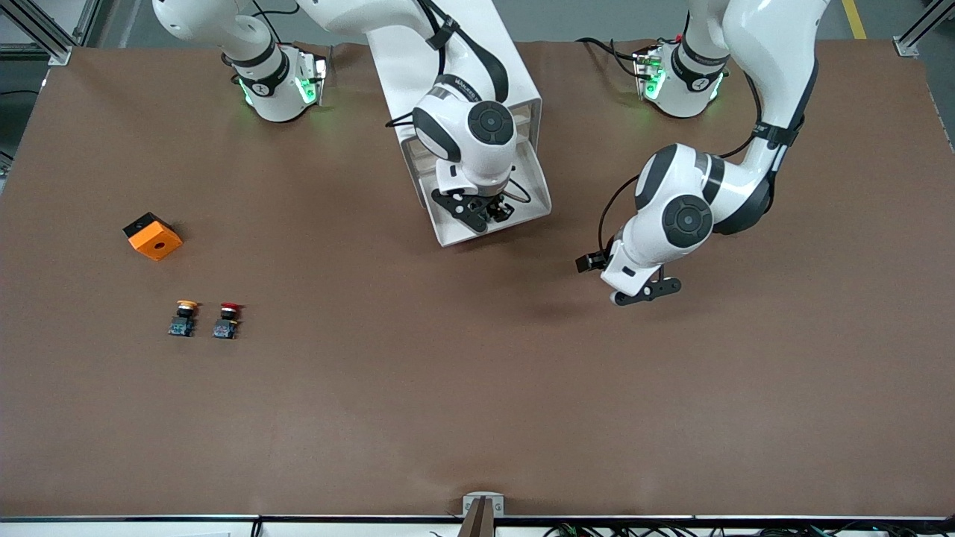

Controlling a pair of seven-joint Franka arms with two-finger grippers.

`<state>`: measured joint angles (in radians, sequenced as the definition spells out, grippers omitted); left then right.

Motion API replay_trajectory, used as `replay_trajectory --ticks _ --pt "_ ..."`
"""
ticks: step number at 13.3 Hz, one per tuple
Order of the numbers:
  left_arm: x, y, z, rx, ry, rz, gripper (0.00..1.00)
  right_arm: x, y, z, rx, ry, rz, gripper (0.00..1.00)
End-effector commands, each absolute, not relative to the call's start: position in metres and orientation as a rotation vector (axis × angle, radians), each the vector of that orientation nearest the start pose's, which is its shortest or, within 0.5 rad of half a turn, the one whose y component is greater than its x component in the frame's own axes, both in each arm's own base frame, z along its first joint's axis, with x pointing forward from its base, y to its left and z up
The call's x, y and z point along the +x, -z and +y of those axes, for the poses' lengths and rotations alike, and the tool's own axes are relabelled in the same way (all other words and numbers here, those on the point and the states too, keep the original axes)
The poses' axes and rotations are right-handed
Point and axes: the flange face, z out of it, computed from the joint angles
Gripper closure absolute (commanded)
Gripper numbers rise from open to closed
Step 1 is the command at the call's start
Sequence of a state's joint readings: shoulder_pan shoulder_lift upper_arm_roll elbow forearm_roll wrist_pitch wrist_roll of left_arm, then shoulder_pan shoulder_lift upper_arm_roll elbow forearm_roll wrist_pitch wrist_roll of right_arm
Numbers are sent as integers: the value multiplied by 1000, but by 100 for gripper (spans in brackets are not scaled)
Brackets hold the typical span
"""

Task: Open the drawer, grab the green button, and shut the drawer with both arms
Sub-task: 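Carry the button with the right gripper while the left gripper pushes drawer shut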

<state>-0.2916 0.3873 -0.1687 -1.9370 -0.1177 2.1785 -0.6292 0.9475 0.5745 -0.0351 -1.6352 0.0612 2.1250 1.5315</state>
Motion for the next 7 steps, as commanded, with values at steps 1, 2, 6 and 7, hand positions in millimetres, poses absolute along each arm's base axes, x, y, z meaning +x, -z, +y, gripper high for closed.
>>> replay_trajectory --ticks 1,2,6,7 --pt "543 -276 -293 -3167 -321 -468 0 424 -294 545 -3003 -77 1045 100" --pt "545 -274 -301 -3182 -315 -524 0 433 -304 543 -2991 -74 1051 100" --pt "529 -256 -345 -3220 -292 -513 0 475 -349 516 -3035 -100 936 100" --pt "524 -251 -355 -3225 -288 -493 0 484 -366 503 -3050 -100 839 100"
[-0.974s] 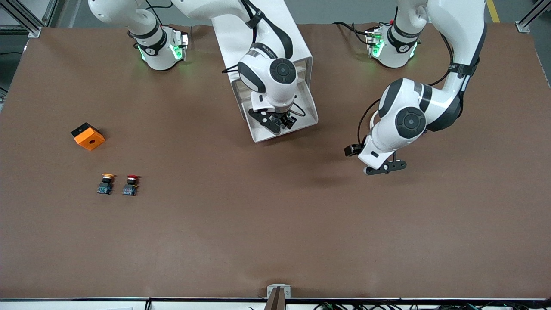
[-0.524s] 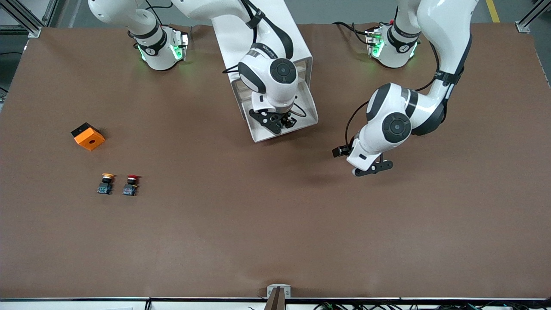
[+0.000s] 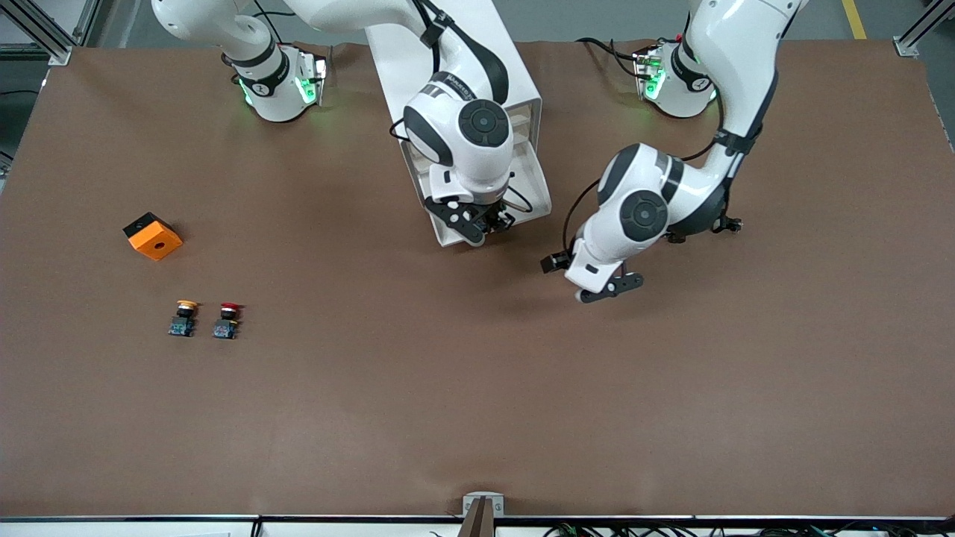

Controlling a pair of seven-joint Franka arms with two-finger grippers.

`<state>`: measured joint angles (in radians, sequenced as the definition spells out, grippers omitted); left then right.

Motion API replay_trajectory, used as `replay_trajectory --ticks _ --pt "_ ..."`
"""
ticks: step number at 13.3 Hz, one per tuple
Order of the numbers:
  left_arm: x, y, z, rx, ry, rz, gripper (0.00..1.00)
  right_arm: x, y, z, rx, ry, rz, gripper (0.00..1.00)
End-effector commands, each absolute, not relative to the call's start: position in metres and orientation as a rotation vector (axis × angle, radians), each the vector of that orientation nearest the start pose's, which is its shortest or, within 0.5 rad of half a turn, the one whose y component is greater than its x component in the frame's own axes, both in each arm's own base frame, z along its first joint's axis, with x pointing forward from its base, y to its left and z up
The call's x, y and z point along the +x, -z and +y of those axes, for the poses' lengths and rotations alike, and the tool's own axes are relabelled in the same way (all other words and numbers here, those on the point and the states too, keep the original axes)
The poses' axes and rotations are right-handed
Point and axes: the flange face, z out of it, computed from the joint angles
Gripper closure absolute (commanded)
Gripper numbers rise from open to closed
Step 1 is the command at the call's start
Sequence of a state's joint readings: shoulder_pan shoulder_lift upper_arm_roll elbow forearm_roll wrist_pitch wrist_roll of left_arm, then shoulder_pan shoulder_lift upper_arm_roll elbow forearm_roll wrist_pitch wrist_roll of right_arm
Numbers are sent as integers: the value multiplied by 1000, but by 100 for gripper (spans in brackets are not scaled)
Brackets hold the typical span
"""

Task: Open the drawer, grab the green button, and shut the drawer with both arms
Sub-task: 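Carry the button with the right gripper while the left gripper pushes drawer shut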

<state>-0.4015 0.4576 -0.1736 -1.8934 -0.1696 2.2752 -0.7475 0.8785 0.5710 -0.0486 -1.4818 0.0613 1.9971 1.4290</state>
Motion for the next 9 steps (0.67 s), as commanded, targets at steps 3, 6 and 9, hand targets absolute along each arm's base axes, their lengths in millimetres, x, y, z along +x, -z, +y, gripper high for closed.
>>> replay_trajectory --ticks 3,6,9 --pt "504 -235 -390 -3229 -304 -404 0 522 -399 448 -3087 -118 655 100" --pt "482 -221 -422 -3225 -335 -313 0 548 -403 390 -3107 -145 511 100" --pt "462 -221 -442 -3226 -398 -347 0 562 -389 339 -3126 -177 412 100"
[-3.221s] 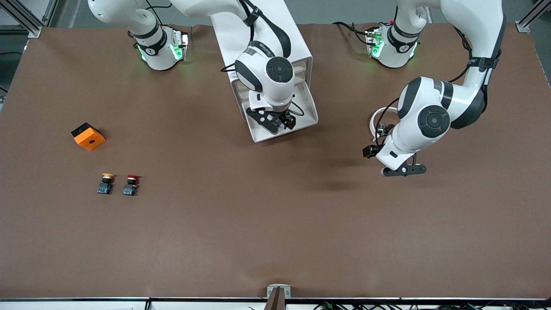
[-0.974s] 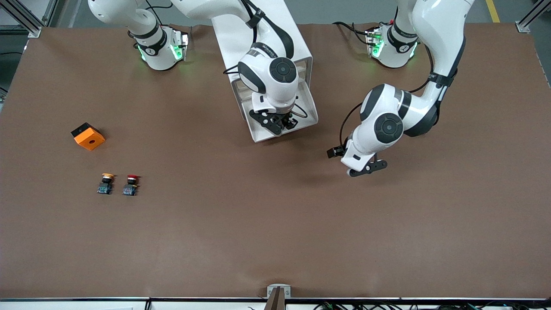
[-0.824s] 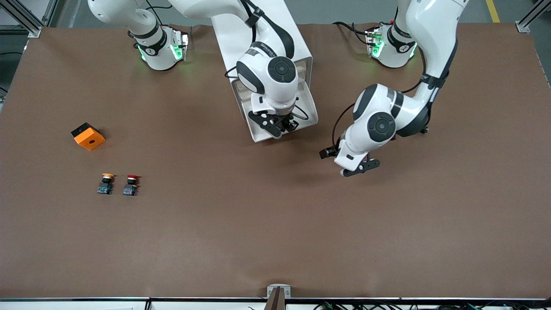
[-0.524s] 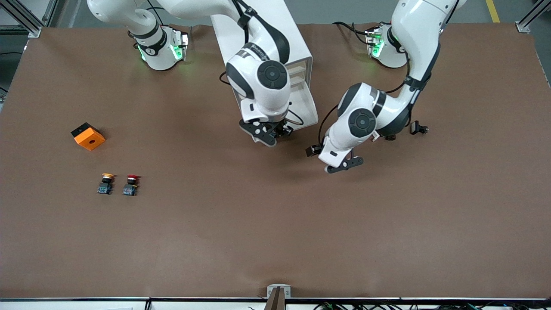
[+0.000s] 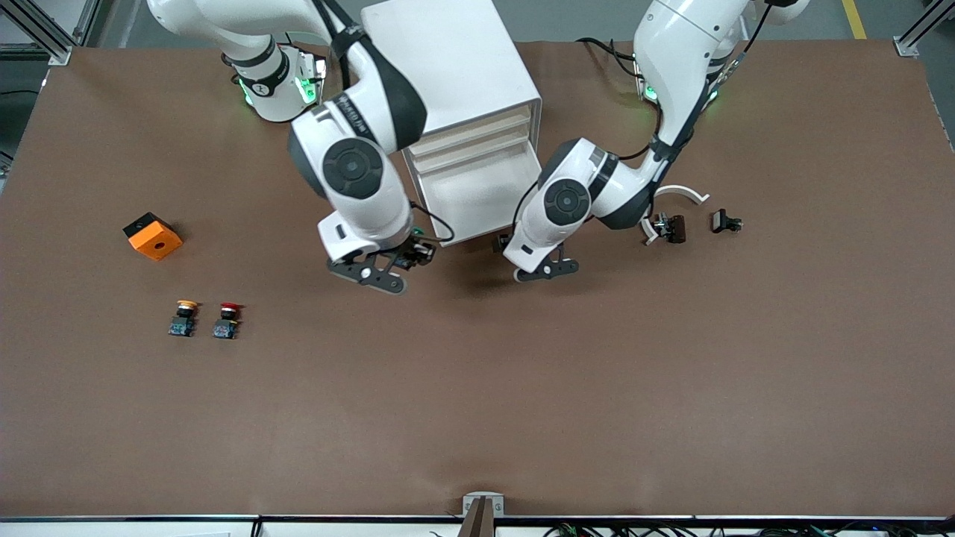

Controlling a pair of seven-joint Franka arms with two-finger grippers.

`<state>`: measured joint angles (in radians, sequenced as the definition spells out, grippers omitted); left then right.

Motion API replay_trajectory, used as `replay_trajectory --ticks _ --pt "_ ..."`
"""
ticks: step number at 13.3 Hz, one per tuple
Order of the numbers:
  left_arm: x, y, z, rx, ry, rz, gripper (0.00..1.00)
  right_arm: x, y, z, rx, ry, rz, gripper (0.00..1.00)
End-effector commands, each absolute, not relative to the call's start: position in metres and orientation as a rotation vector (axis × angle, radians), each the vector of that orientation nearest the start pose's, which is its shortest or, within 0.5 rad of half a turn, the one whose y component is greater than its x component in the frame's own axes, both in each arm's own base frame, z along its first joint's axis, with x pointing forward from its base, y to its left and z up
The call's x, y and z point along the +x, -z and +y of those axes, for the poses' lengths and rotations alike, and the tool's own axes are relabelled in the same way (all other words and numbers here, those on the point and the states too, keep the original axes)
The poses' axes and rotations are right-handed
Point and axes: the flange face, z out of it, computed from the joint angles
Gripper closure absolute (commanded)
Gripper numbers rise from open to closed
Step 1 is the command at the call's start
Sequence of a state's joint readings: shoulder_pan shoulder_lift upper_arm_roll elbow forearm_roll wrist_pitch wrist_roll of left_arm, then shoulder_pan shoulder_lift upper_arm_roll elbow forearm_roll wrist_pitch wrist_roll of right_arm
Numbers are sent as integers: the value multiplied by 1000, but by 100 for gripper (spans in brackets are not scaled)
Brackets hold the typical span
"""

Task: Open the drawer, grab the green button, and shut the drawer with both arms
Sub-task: 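Carry the button with the right gripper while the left gripper pushes drawer shut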

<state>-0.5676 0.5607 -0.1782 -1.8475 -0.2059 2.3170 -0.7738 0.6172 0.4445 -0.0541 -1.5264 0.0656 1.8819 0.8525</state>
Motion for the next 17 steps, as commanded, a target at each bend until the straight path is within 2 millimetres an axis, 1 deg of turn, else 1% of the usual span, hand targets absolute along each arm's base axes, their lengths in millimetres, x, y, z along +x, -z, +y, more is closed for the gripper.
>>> replay_trajectory --ticks 1,2,3,4,5,7,8,10,11,12,13,14,15,16,17 --pt "453 -219 -449 -3224 -418 -345 0 566 -382 320 -3131 -187 372 100" --pt "444 -219 -457 -3222 -440 -358 0 571 -376 298 -3135 -201 338 100" --pt "435 -219 -466 -3220 -455 -368 0 580 -373 272 -3135 -215 310 100" --pt "427 -218 -473 -3214 -466 -381 0 588 -371 239 -3134 -236 262 100" --pt "416 -221 -482 -3210 -480 -397 0 592 -367 216 -3131 -247 227 100" --pt "379 -221 -509 -3186 -577 -424 0 602 -359 175 -3124 -258 241 100" --pt "370 -222 -513 -3168 -605 -437 0 603 -347 158 -3122 -249 229 100" --pt "347 -224 -525 -3117 -669 -458 0 599 -320 140 -3122 -179 245 100" --pt "342 -225 -527 -3097 -684 -496 0 597 -306 127 -3118 -143 273 100" --pt "339 -225 -529 -3087 -688 -519 0 596 -297 119 -3115 -116 293 100" --pt "339 -223 -529 -3082 -693 -527 0 597 -294 114 -3119 -94 297 100" --pt "340 -223 -529 -3083 -692 -531 0 602 -291 104 -3146 -70 286 100" --pt "345 -225 -528 -3086 -691 -542 0 607 -282 94 -3178 -31 266 100" --pt "351 -228 -527 -3093 -682 -557 0 610 -276 88 -3198 -2 237 100" --pt "365 -235 -523 -3108 -664 -588 0 613 -264 83 -3207 3 195 100"
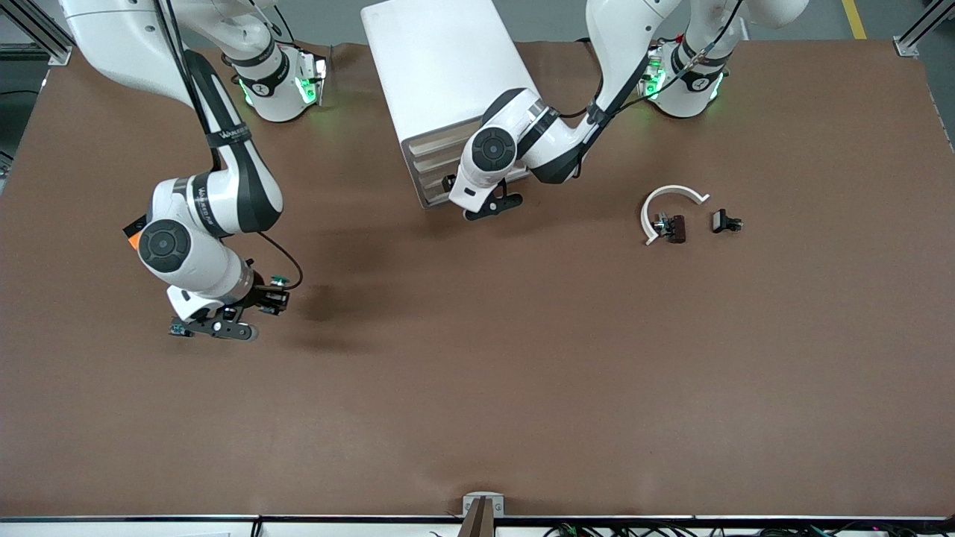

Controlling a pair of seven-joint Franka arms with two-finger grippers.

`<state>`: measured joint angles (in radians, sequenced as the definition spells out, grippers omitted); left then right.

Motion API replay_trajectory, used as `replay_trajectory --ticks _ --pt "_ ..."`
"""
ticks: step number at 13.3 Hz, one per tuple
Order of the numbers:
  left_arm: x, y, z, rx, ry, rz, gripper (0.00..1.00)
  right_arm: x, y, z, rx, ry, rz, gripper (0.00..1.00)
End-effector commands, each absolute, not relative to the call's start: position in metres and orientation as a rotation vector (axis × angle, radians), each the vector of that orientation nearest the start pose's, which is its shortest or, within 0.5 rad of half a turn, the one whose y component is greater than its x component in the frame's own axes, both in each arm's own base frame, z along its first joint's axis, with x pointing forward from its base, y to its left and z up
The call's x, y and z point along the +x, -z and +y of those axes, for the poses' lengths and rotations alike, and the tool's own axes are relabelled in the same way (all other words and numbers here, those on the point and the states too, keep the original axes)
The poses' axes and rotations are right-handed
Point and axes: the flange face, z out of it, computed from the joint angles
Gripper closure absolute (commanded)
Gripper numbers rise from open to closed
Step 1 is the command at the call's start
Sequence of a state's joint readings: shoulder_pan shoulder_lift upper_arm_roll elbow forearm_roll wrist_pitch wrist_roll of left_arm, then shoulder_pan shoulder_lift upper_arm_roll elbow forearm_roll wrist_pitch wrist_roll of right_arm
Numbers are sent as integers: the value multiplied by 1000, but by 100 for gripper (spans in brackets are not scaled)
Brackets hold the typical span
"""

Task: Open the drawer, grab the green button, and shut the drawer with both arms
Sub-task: 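Carry the button with the right gripper while the left gripper pushes drawer shut, then lower the green button beside the red button while the left gripper retracts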

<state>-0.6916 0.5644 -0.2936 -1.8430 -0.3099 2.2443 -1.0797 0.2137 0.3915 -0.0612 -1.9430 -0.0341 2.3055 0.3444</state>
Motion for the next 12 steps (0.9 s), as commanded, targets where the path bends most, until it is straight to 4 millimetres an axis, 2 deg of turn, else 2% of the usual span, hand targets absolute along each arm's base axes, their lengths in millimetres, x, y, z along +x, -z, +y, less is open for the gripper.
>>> replay_trajectory --ticks 1,3,7,8,9,11,12 --pt "395 -244 -509 -3128 -635 -650 0 615 -256 76 -3208 11 164 100" --pt "462 -270 -474 -3178 -559 -786 0 619 -243 66 -3210 5 127 100" --pt "573 -351 -403 -3261 -161 -845 0 621 -214 66 -3215 -37 106 100" --pt "591 -362 -383 -3255 -98 -876 0 622 -211 65 -3214 -27 109 100" --pt "610 -377 -348 -3224 -30 -920 0 623 -210 65 -3213 -22 109 100" --pt "629 -410 -294 -3186 46 -929 0 628 -211 66 -3212 -11 91 100" --pt "633 -425 -266 -3173 44 -857 0 632 -211 60 -3211 -6 81 100"
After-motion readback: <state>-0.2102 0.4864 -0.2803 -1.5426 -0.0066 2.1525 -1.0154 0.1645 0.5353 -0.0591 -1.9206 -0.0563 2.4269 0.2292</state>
